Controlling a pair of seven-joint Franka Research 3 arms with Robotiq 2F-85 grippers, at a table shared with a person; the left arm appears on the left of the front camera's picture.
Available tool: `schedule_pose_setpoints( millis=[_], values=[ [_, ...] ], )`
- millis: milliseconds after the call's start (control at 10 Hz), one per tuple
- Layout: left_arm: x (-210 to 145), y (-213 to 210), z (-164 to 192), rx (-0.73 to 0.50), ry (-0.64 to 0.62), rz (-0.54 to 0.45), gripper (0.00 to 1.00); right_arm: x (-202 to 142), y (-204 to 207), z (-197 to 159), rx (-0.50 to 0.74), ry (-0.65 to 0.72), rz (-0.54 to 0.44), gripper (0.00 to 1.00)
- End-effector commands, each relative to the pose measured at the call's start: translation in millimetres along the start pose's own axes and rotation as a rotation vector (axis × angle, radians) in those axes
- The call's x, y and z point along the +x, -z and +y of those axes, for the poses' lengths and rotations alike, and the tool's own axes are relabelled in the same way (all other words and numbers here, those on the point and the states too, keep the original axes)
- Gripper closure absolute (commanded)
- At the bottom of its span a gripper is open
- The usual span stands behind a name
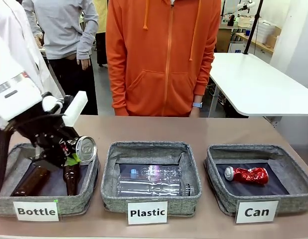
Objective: Sort the can waste into the basket.
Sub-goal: Pick up the can waste from the table and place it in the right Fabric basket.
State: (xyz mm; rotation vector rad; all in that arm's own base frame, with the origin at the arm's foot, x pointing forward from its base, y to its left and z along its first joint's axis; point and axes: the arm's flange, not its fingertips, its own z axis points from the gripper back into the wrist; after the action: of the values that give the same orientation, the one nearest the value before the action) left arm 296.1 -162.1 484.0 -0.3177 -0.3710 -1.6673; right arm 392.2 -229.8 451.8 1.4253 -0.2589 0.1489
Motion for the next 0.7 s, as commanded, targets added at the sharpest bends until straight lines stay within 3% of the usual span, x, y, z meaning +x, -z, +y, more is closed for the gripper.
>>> schedule_pose_setpoints(
  millis=[0, 200, 300, 400, 600],
  values=[
    [10.6, 5.4, 32.8, -0.074, 0.027, 0.024, 1.0, -1.7, -0.6, 1.7, -0.005, -0.016, 0.008, 0.0],
    [10.6, 5.4, 32.8, -0.074, 0.027, 0.024, 1.0, -1.7, -0.6, 1.7, -0.005, -0.016, 0.008, 0.0],
    [7.1, 7.8, 16.7, -0.043, 0.022, 0.015, 1.0, -1.7, -0.6, 1.7, -0.005, -0.016, 0.008, 0.0],
    [20.1, 19.7, 35.2, -0.047, -0.076, -0.006, 1.0, -1.7, -0.6, 1.7, -0.005, -0.016, 0.008, 0.0],
    [97.9, 29.7, 86.6, -0.037, -0.073, -0.169, 1.0, -1.7, -0.6, 1.7, -0.005, -0.016, 0.008, 0.0]
  ],
)
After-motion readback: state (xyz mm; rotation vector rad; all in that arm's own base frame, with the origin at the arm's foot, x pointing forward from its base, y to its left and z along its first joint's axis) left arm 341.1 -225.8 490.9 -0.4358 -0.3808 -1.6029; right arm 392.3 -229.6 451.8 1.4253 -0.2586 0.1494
